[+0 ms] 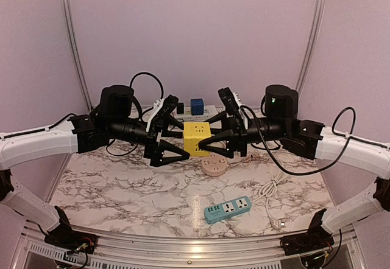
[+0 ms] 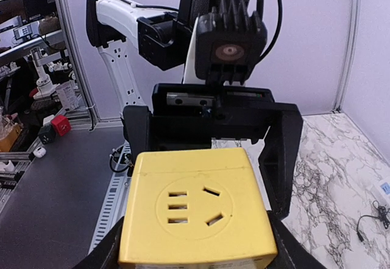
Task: Insert the plug
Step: Pass from the right arm to the left
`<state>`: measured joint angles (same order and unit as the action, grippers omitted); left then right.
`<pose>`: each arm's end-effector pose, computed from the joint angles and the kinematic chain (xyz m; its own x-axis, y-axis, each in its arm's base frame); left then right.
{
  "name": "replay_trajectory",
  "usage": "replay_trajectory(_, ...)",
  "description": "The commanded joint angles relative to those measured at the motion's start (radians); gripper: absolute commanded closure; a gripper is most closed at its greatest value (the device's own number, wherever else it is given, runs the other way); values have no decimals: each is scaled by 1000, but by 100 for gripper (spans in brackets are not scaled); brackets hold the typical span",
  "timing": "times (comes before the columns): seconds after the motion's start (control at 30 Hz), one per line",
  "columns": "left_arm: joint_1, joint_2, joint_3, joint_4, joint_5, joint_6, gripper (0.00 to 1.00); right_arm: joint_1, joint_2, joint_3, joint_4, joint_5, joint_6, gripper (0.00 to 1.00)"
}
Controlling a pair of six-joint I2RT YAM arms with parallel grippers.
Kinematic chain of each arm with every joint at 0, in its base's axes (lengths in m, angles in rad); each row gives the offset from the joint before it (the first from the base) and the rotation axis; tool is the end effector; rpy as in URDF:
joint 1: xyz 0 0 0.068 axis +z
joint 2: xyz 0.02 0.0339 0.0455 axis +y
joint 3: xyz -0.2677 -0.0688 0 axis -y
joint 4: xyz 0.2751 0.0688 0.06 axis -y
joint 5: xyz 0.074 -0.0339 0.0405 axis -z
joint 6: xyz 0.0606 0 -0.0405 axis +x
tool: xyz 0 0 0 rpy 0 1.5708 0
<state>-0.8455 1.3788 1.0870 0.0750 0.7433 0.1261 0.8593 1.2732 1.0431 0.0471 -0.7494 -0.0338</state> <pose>0.2118 -0.3007 0.3291 -0.0171 0.1589 -0.9871 0.9994 -0.0263 -0.0216 0.1904 0.2840 0.3436 -0.0852 -0.1368 -0.9869 -0.9953 -0.0339 0.0907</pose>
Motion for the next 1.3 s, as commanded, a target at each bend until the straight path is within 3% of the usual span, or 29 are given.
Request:
replay_trajectory(0.0, -7, 41, 44, -16, -4, -6, 1, 1, -7, -14, 143, 7, 92, 86)
replay_trajectory(0.33, -12, 70, 78, 1, 19, -47, 2, 9, 26, -4, 139, 44, 82, 86)
replay_trajectory(0.53, -12, 72, 77, -4, 19, -55, 12, 13, 37, -6, 125, 61, 60, 86)
replay_trajectory(0.63, -12, 77, 79, -11, 21, -56, 24, 13, 37, -7, 137, 59, 65, 86)
replay_trajectory(0.87, -12, 87, 86, -31, 22, -51, 77, 12, 33, -4, 159, 56, 78, 85)
replay_trajectory(0.97, -11, 88, 95, -54, 2, -45, 99, 12, 28, 0, 137, 73, 63, 64)
replay_trajectory(1.0, -11, 87, 98, -67, -17, -40, 100, 9, 22, 0, 123, 88, 52, 53)
replay_trajectory(1.07, -9, 90, 111, -119, -81, -32, 100, -3, -2, -4, 92, 128, 36, 28)
replay_trajectory(1.1, -6, 93, 118, -146, -120, -28, 100, -13, -18, -8, 75, 156, 11, 8)
replay_trajectory(1.13, -2, 100, 127, -174, -151, -25, 100, -28, -33, -12, 58, 185, 2, 2)
replay_trajectory(1.27, 20, 148, 167, -266, -237, -25, 100, -155, -73, -31, -5, 269, 69, 1)
